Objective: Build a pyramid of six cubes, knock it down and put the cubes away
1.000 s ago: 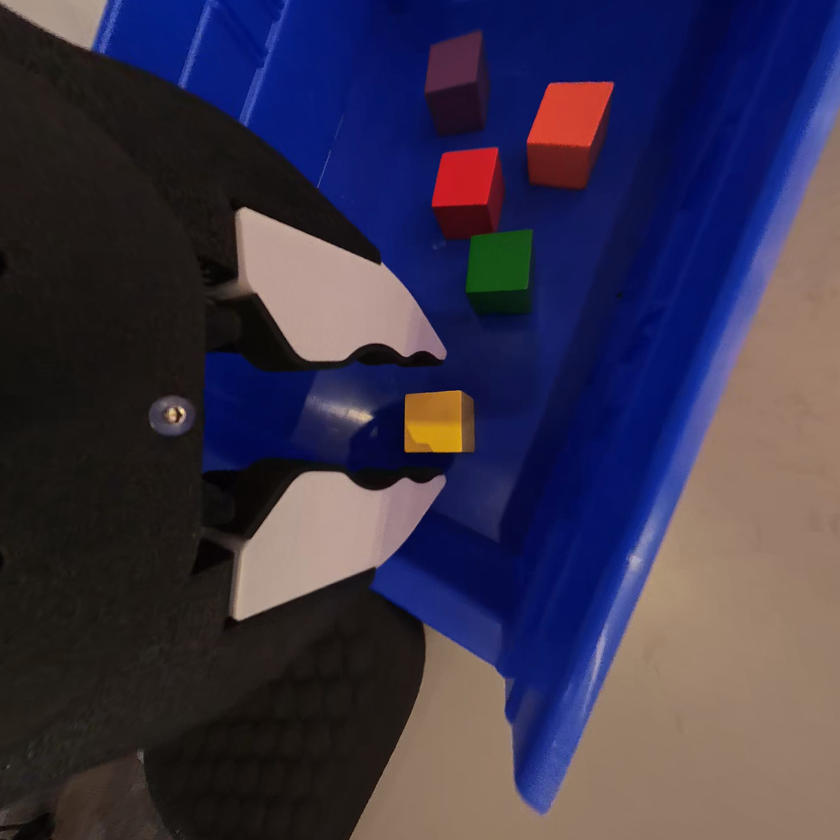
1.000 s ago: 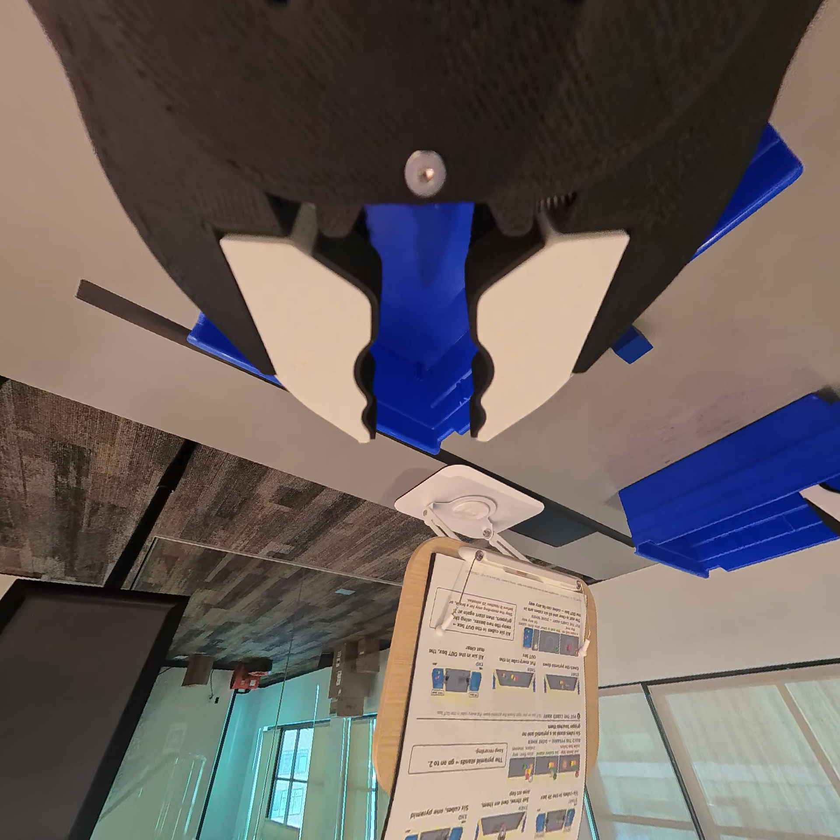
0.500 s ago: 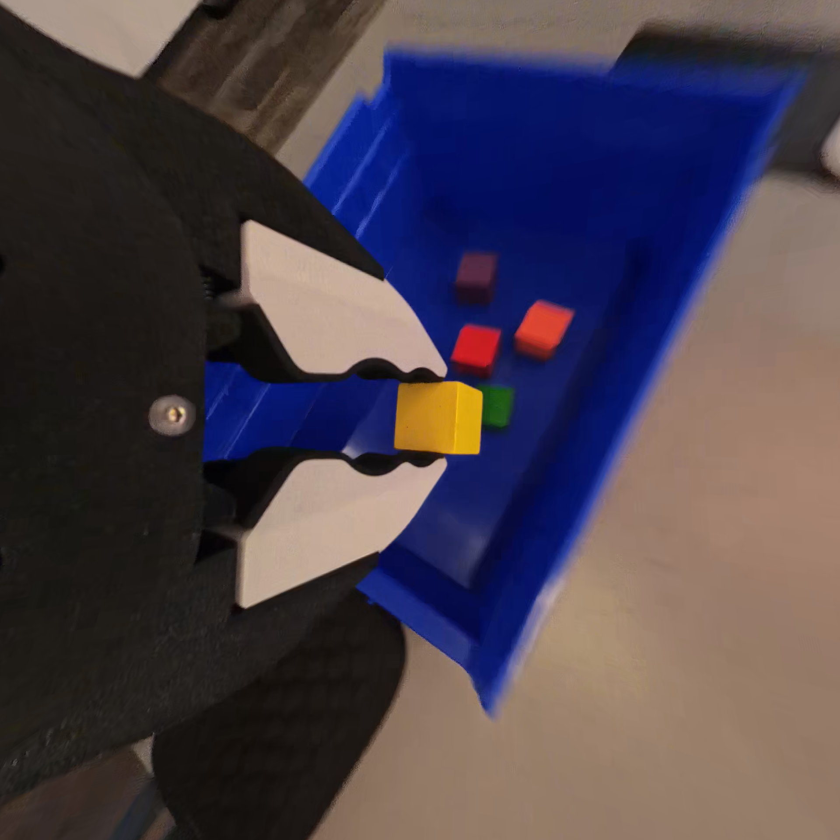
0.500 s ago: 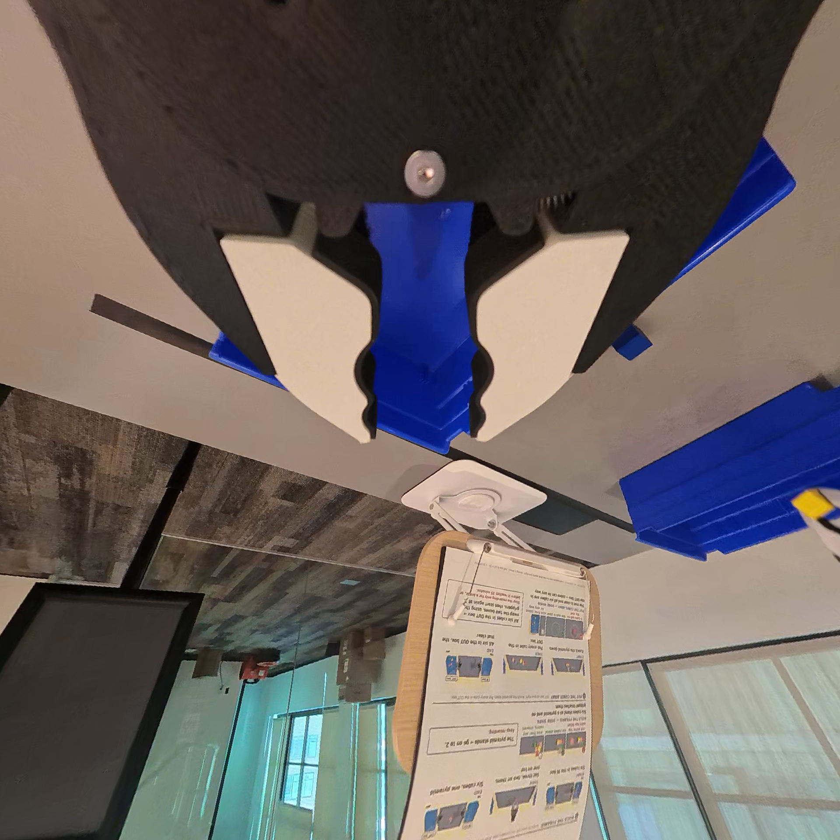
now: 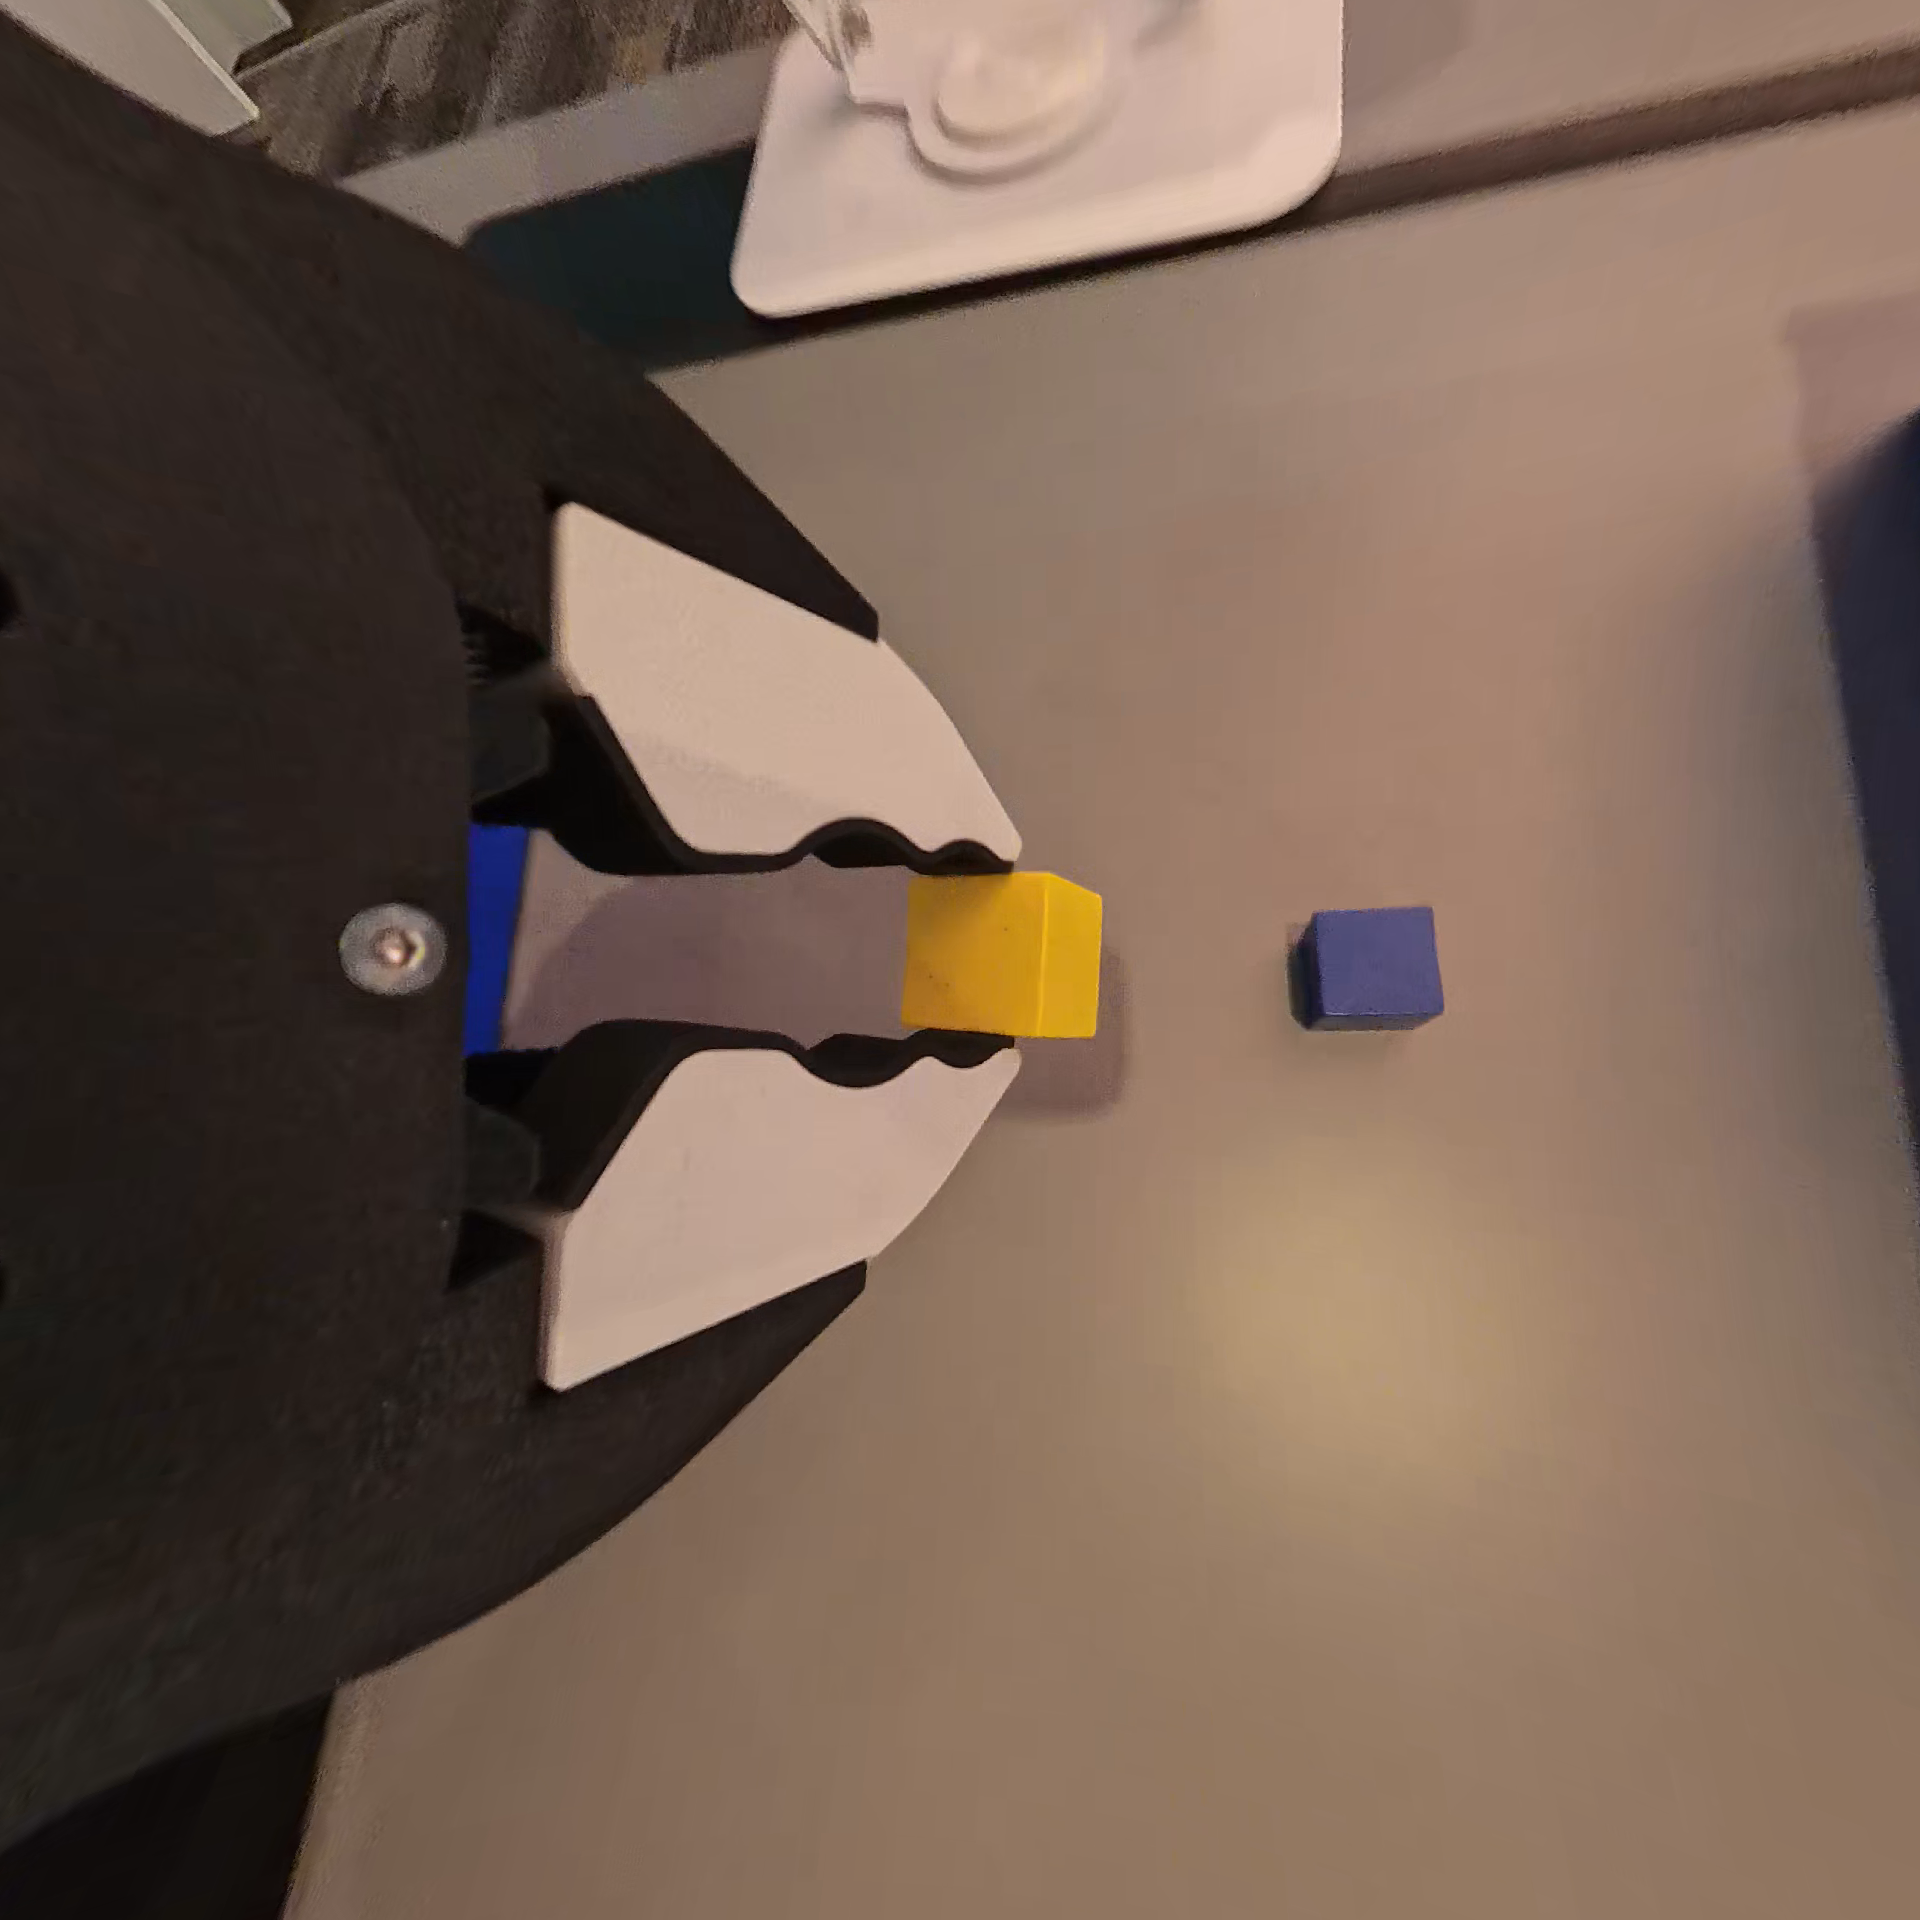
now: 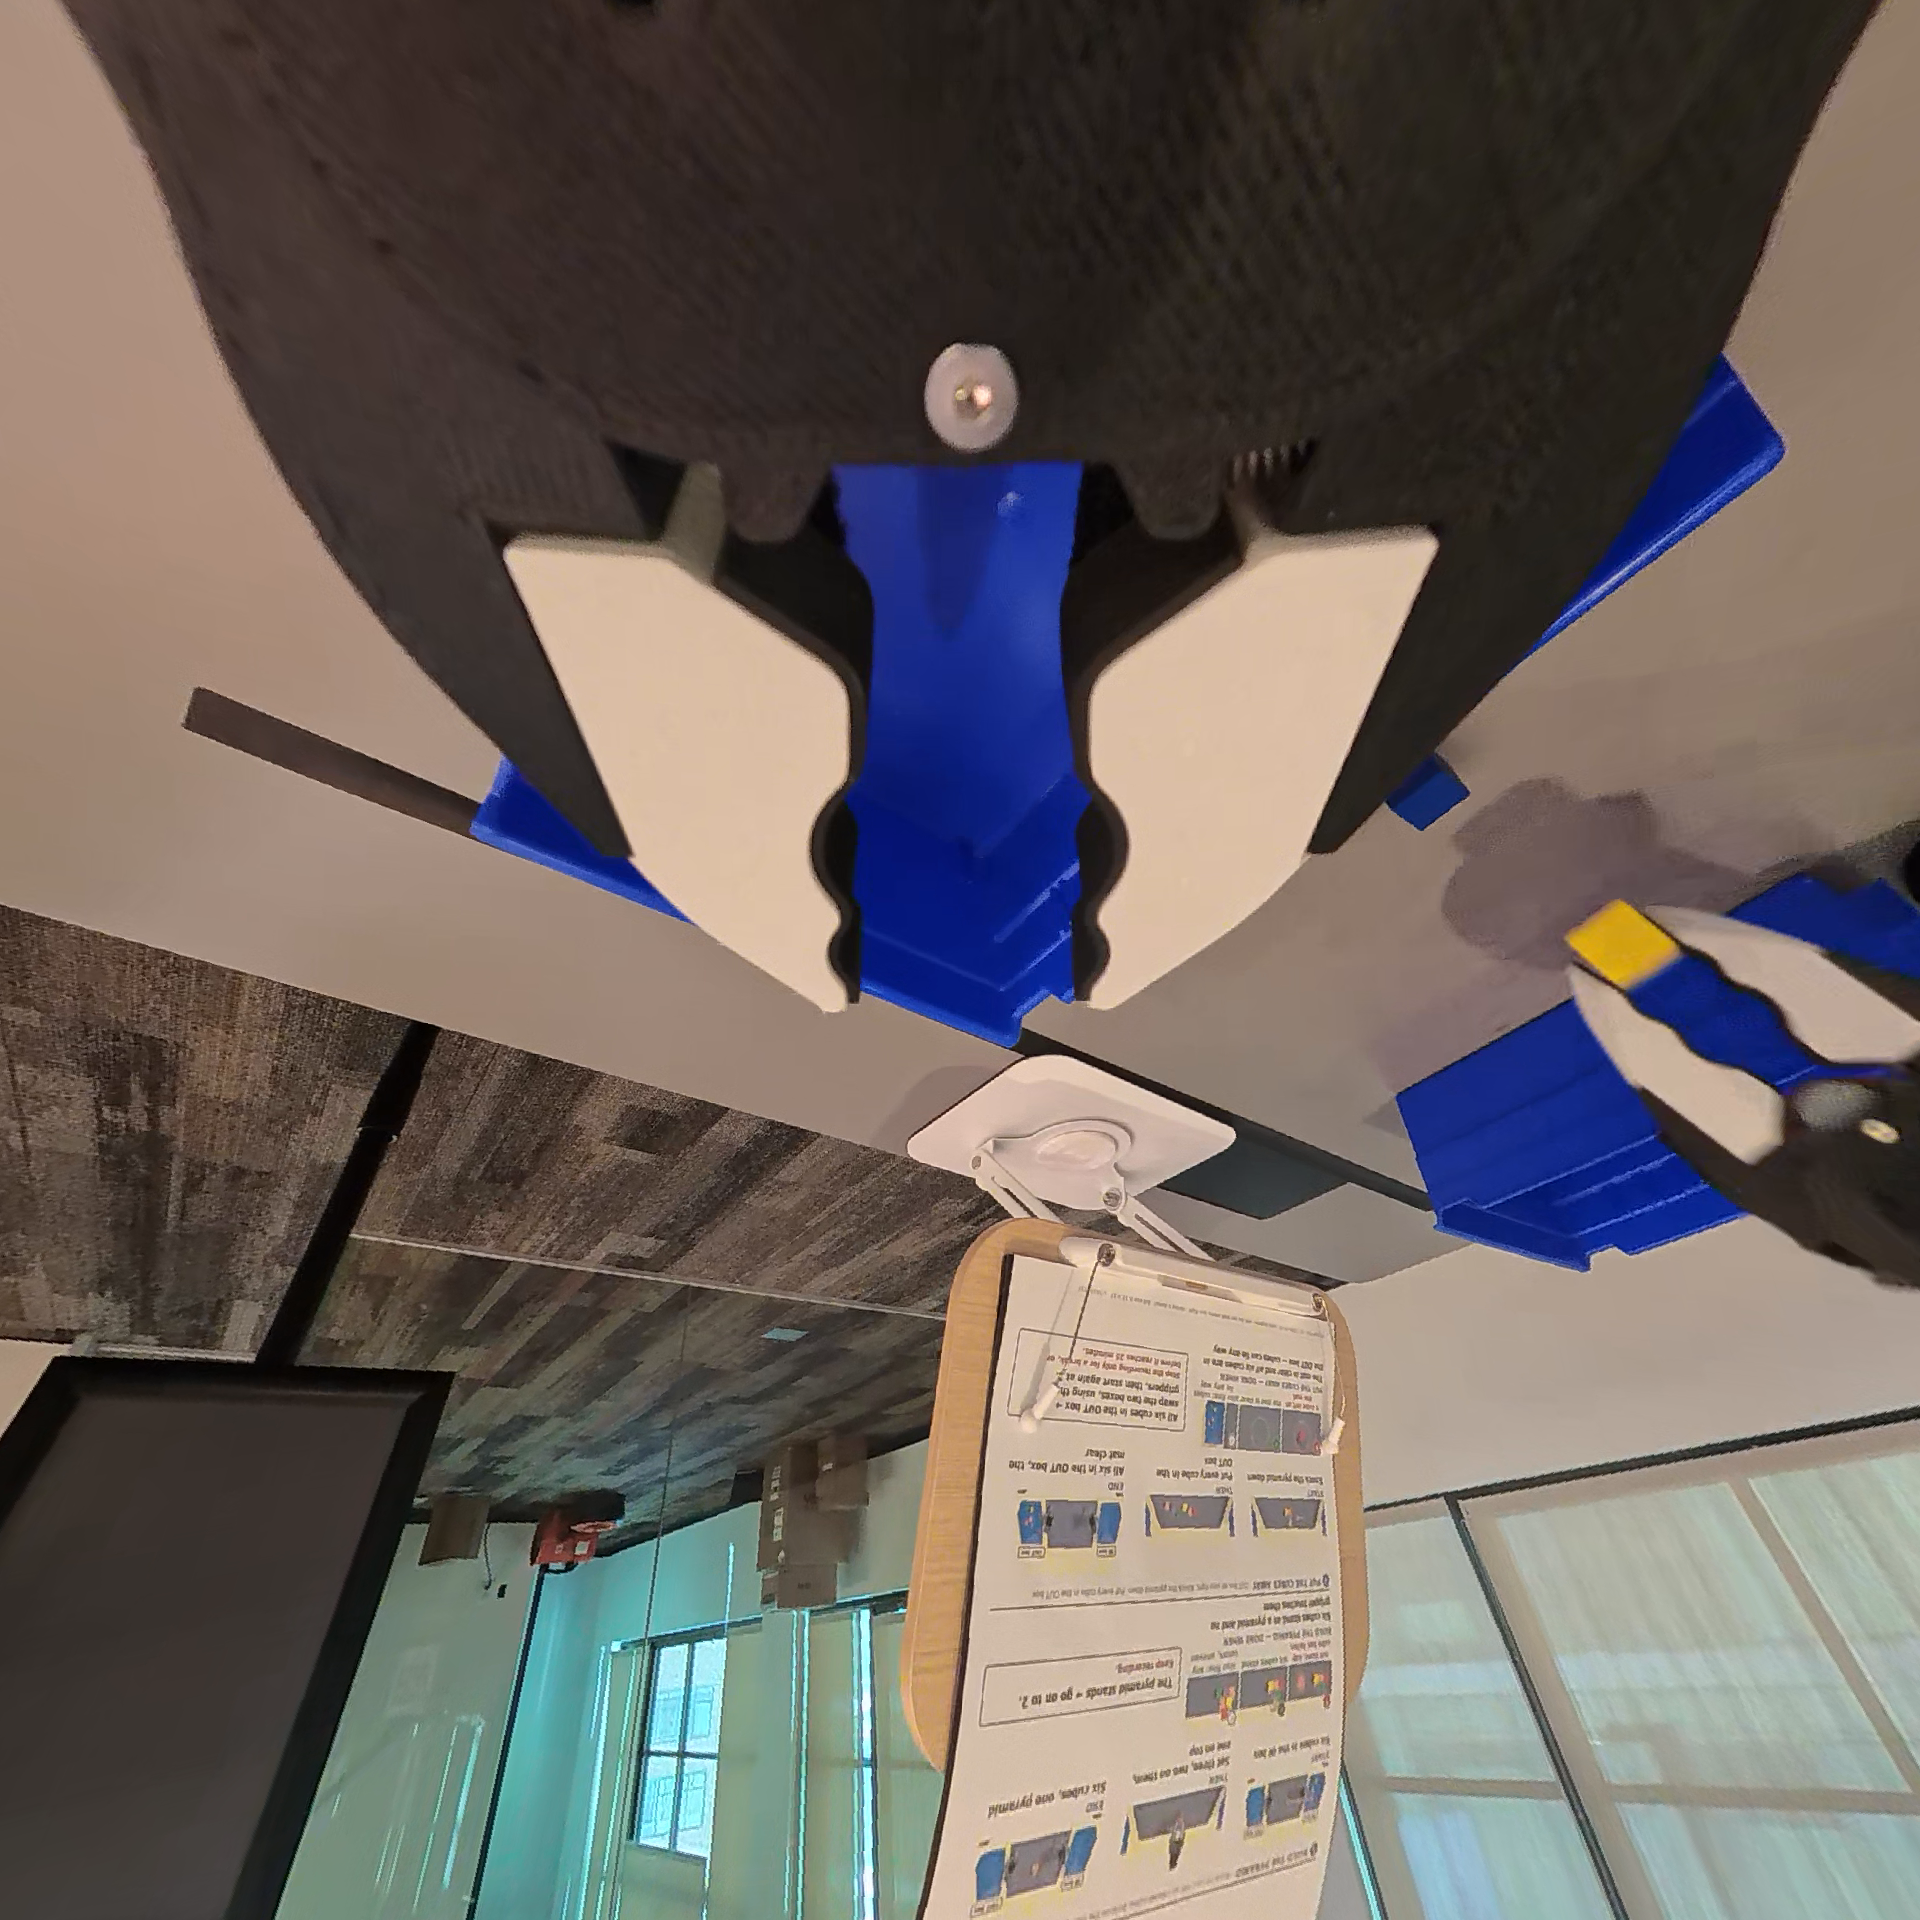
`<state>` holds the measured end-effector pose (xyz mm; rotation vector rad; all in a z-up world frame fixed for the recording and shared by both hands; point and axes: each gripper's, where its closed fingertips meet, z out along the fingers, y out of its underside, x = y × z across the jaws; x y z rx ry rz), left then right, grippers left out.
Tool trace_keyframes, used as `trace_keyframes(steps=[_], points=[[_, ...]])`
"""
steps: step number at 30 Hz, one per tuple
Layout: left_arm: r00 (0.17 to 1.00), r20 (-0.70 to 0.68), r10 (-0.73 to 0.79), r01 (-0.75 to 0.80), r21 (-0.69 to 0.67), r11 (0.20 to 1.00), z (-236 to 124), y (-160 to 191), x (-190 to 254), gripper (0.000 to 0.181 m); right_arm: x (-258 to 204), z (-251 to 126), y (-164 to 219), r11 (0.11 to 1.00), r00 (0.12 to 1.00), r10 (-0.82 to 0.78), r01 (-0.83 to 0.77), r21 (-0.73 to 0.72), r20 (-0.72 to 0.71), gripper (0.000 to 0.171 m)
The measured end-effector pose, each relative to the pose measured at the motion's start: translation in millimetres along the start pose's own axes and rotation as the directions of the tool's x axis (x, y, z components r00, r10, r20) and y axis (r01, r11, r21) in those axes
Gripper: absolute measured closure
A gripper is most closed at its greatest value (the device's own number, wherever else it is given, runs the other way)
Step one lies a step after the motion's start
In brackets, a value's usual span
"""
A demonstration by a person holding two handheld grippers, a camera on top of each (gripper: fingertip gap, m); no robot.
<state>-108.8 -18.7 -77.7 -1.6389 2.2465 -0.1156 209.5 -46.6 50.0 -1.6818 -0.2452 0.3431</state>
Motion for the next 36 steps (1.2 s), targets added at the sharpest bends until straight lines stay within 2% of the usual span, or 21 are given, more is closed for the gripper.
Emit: trace_keyframes(steps=[3,5,11,36], points=[[0.997,-0.066,-0.034,0.032,-0.035,0.999,35.6,-3.3,3.9,0.153,-2.1,2.8,1.1,1.000,1.000,-0.003,0.003,-0.007,0.011,0.132],[0.998,-0.058,-0.036,0.032,-0.073,0.997,51.2,-1.3,0.5,0.153,-3.2,4.7,2.7,1.000,1.000,-0.002,0.002,-0.015,0.017,0.132],[0.995,-0.103,-0.020,0.008,-0.111,0.994,73.2,-8.3,6.4,0.153,-4.6,11.0,10.3,0.999,1.000,-0.002,0.003,-0.052,0.030,0.132],[0.996,-0.087,0.002,-0.017,-0.178,0.984,89.6,-19.4,4.8,0.151,-5.7,17.9,25.2,0.993,0.998,0.008,-0.001,-0.117,0.056,0.132]])
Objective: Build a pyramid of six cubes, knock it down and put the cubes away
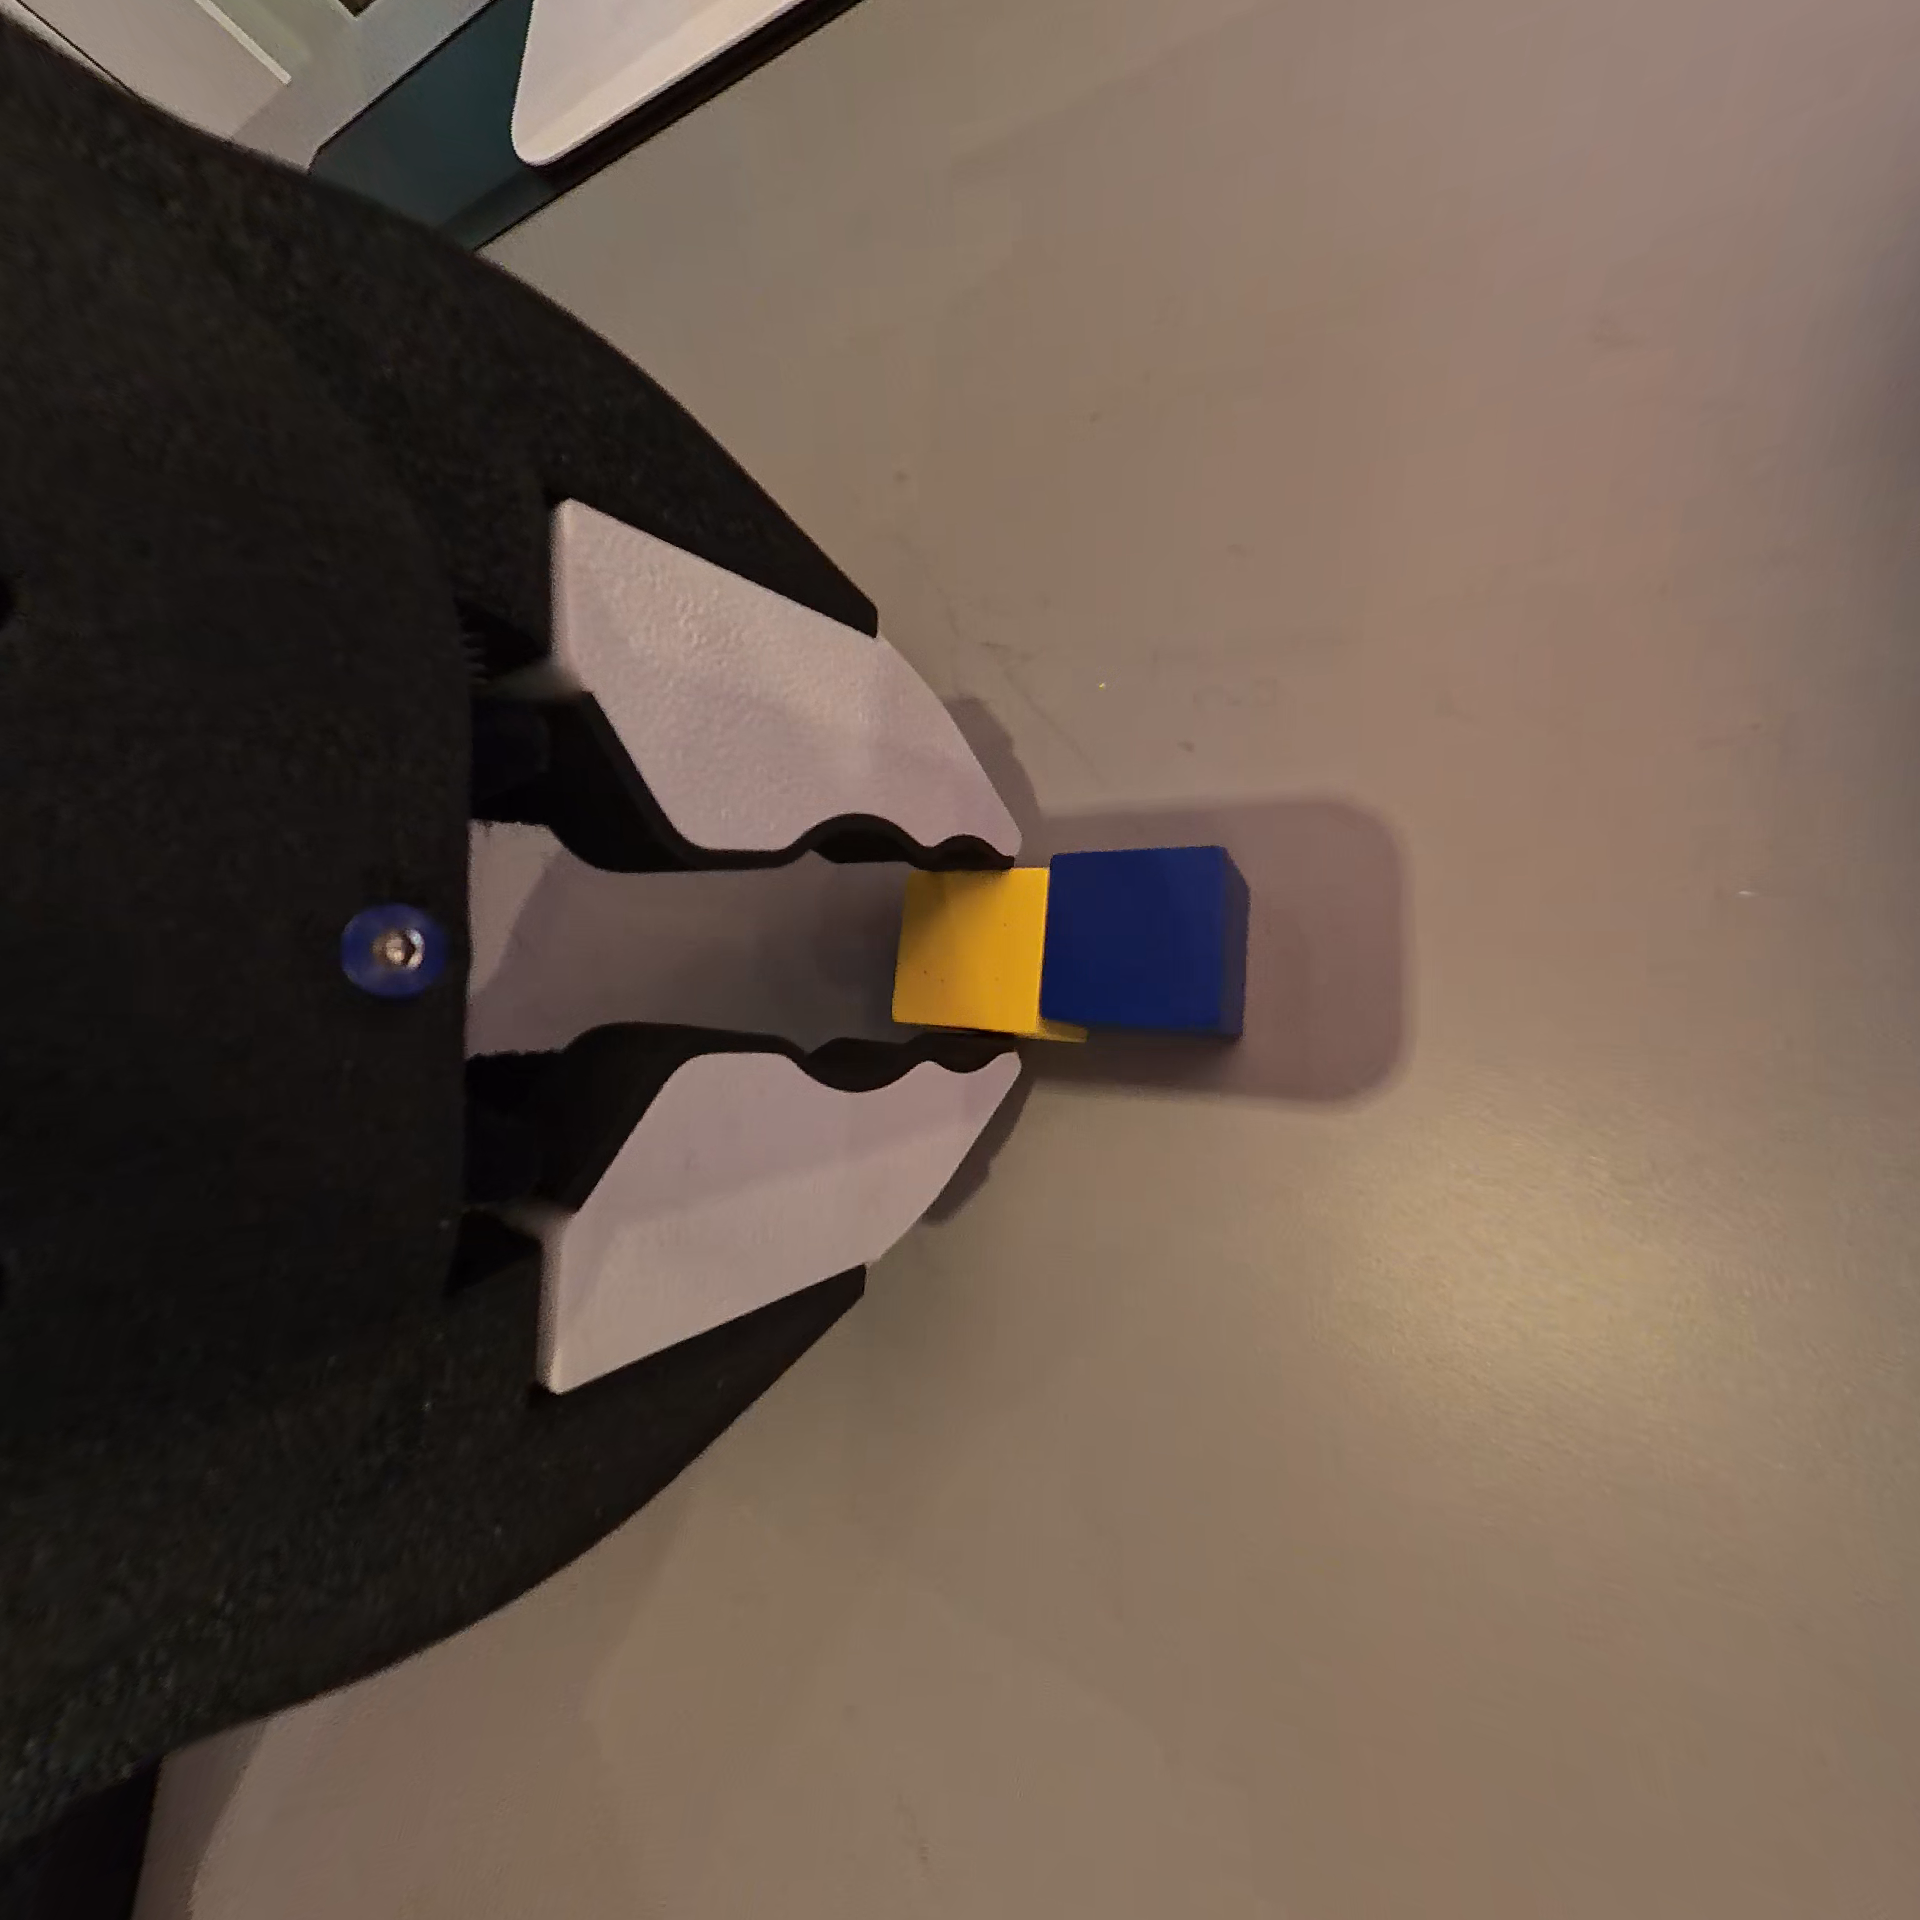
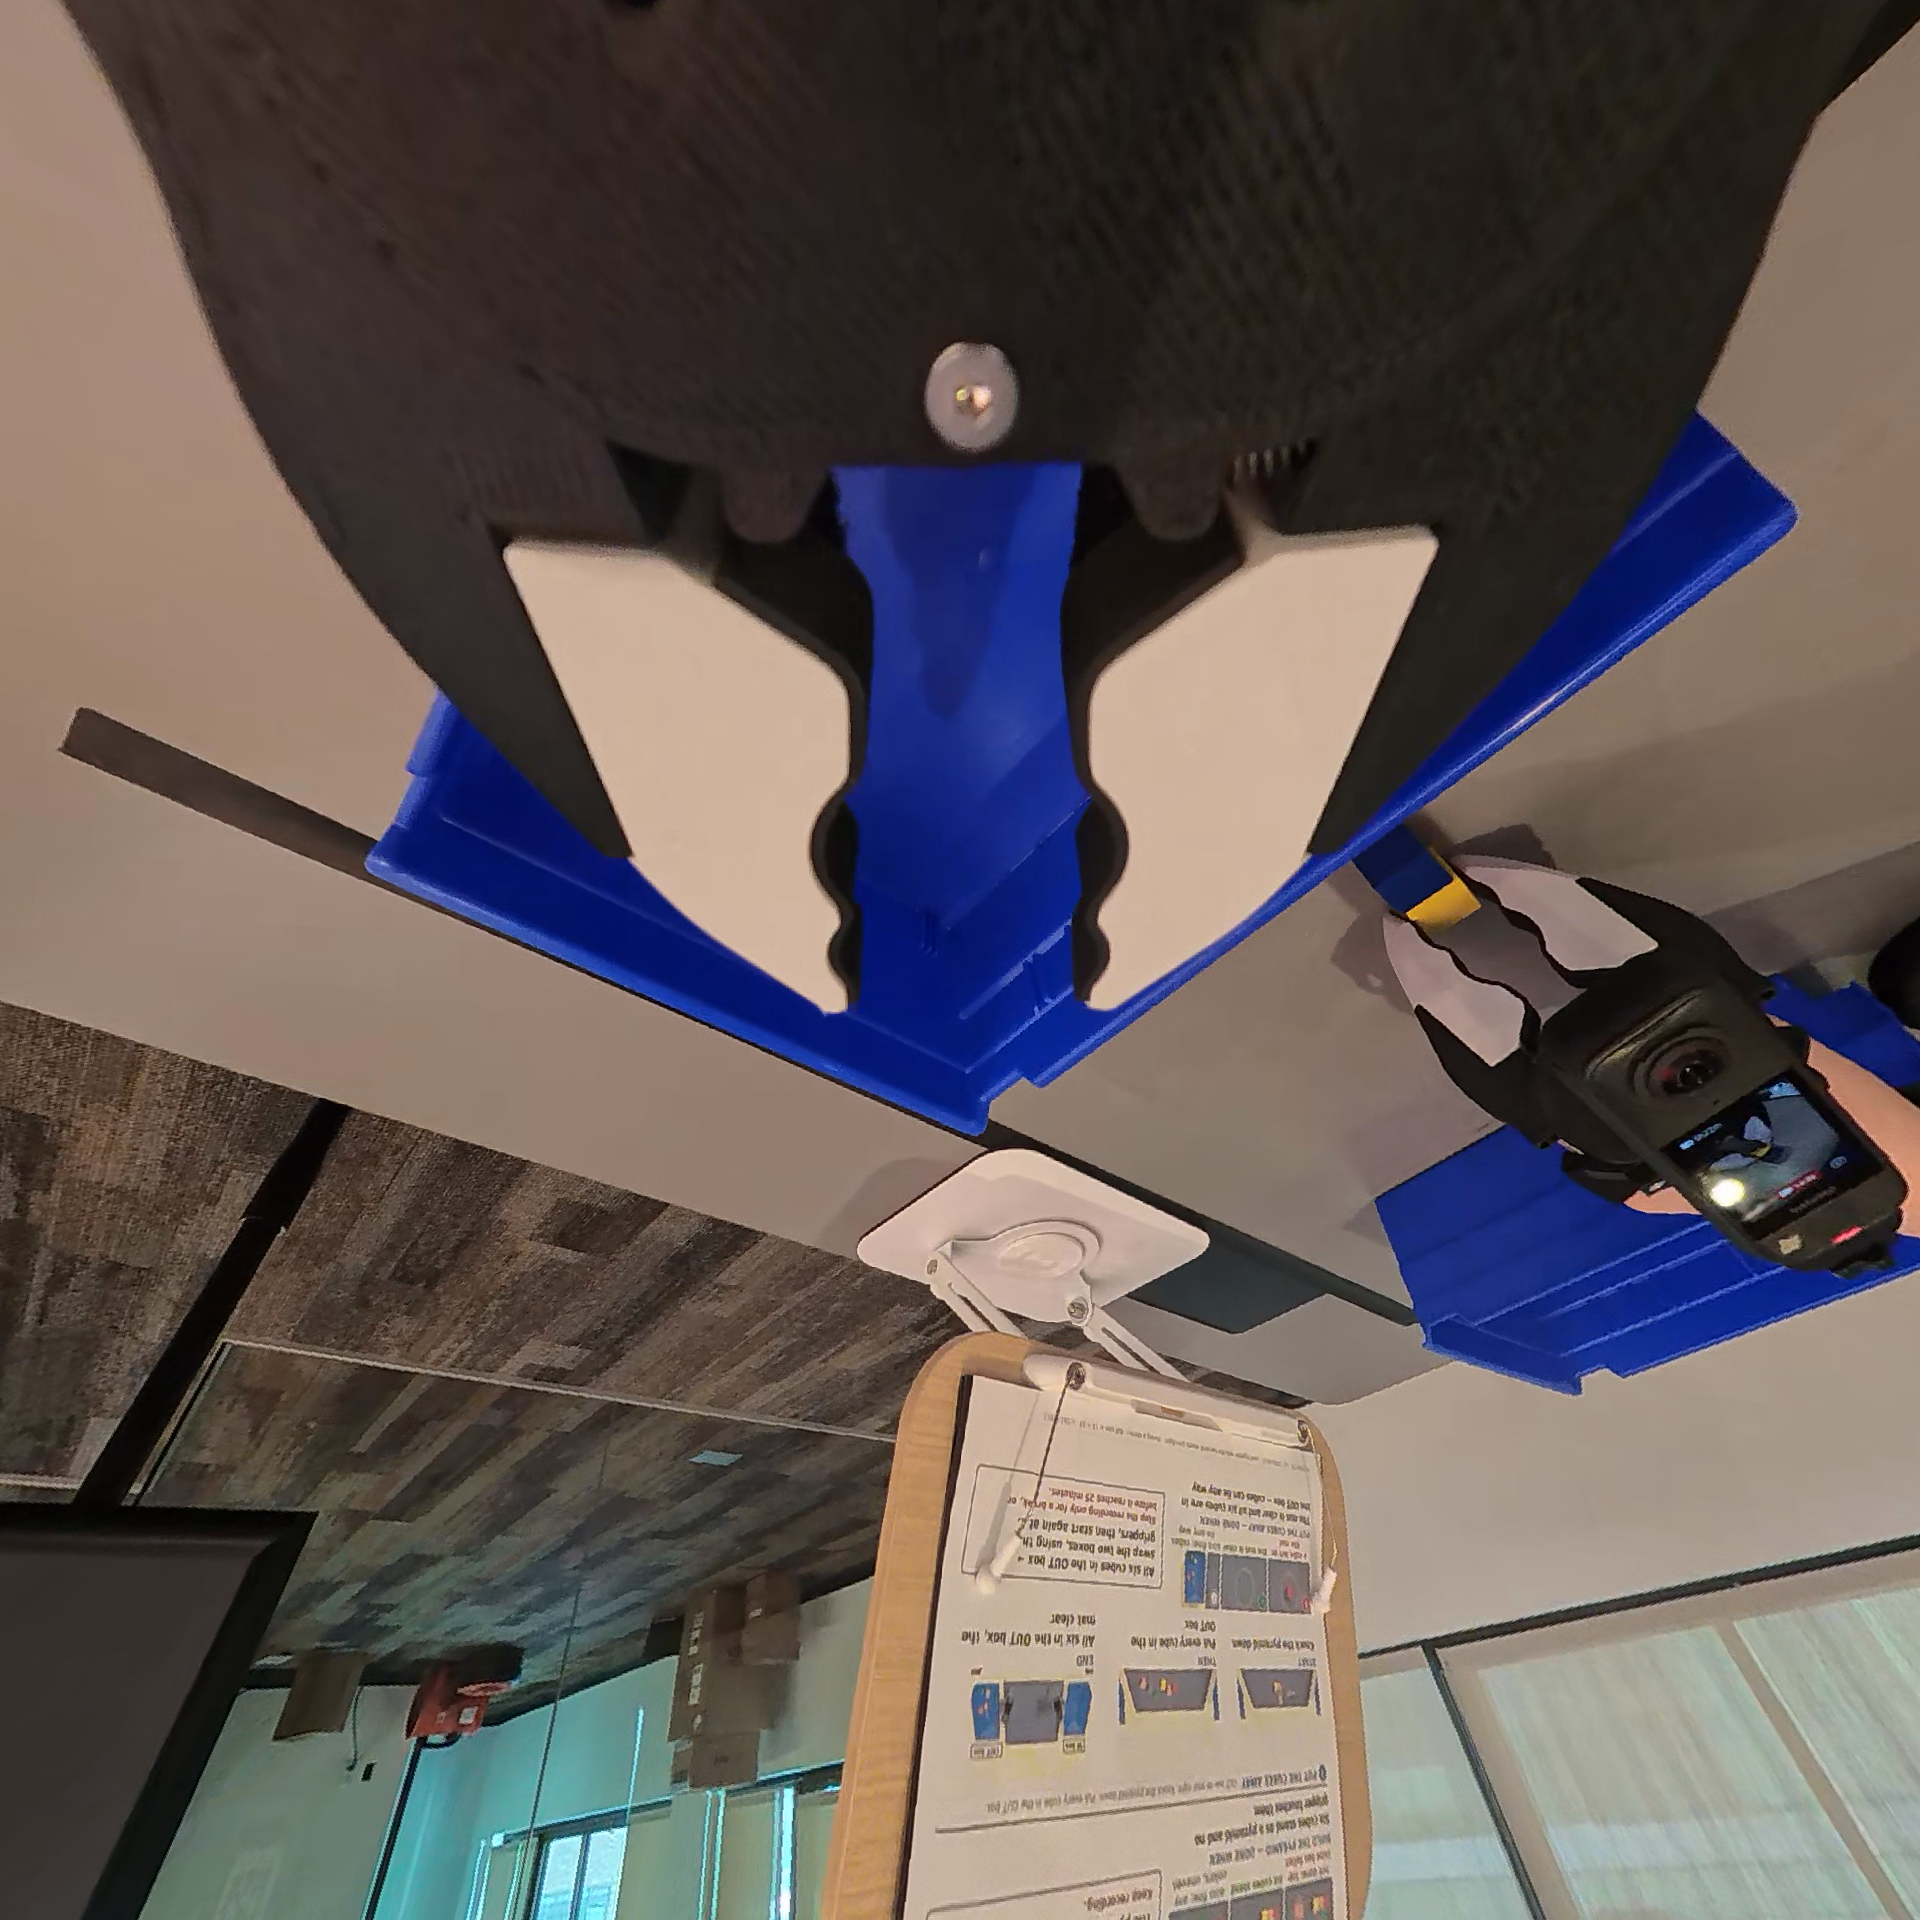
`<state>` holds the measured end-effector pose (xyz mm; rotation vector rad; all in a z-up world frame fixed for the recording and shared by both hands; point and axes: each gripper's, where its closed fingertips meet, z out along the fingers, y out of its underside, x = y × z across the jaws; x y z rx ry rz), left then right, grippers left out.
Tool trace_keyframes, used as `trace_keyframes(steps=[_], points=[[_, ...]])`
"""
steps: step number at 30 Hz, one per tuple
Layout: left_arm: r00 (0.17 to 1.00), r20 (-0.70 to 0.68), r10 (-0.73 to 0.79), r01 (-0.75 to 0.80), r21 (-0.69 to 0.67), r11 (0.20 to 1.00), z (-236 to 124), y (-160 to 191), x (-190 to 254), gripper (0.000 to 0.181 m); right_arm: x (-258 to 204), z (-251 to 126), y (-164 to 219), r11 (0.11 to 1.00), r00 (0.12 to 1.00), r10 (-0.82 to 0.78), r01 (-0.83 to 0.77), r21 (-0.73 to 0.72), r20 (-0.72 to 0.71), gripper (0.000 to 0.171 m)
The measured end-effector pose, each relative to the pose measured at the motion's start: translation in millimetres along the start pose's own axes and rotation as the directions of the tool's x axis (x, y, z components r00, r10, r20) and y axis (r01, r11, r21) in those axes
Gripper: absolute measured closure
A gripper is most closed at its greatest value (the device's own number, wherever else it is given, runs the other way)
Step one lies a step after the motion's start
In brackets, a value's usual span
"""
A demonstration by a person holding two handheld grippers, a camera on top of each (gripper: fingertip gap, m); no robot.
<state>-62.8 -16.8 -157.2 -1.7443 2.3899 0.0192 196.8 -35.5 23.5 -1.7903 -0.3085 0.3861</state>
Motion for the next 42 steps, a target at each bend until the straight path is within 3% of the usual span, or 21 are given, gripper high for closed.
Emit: trace_keyframes(steps=[6,17,20,24,28,30,32,36,42], points=[[1.000,0.029,-0.007,0.006,0.017,1.000,-0.1,-1.6,-5.1,0.142,1.6,0.3,3.8,1.000,1.000,0.010,-0.010,-0.011,0.007,0.132],[1.000,0.030,-0.005,0.004,0.025,1.000,-4.5,-0.3,-4.6,0.142,-1.0,3.9,9.0,0.999,1.000,0.006,-0.006,-0.040,0.022,0.132],[0.999,0.039,-0.037,0.033,0.093,0.995,-26.7,0.8,-4.2,0.136,-1.7,5.7,11.0,0.999,1.000,0.006,-0.005,-0.049,0.029,0.132],[0.984,0.140,-0.109,0.064,0.289,0.955,-95.6,15.5,-4.6,0.133,-1.6,6.6,13.2,0.998,0.999,0.010,-0.008,-0.056,0.033,0.132],[0.908,0.326,-0.264,0.130,0.379,0.916,-170.3,90.5,-18.5,0.136,-7.1,5.9,8.2,0.999,0.998,0.011,-0.009,-0.045,0.056,0.132],[0.862,0.395,-0.316,0.185,0.336,0.923,-187.5,146.2,-25.2,0.150,-10.7,5.6,3.5,1.000,0.998,0.000,0.002,-0.031,0.061,0.131],[0.833,0.397,-0.385,0.273,0.309,0.911,-192.0,192.0,-27.3,0.149,-15.7,6.2,-0.2,1.000,0.997,-0.009,0.011,-0.022,0.077,0.131],[0.841,0.264,-0.473,0.384,0.323,0.865,-165.9,238.0,-22.9,0.140,-21.5,8.1,-0.6,0.999,0.995,-0.017,0.020,-0.030,0.095,0.131],[0.906,0.183,-0.382,0.370,0.101,0.924,-84.8,281.7,-6.5,0.135,-18.9,13.0,9.6,0.998,0.995,0.014,-0.008,-0.056,0.102,0.131]])
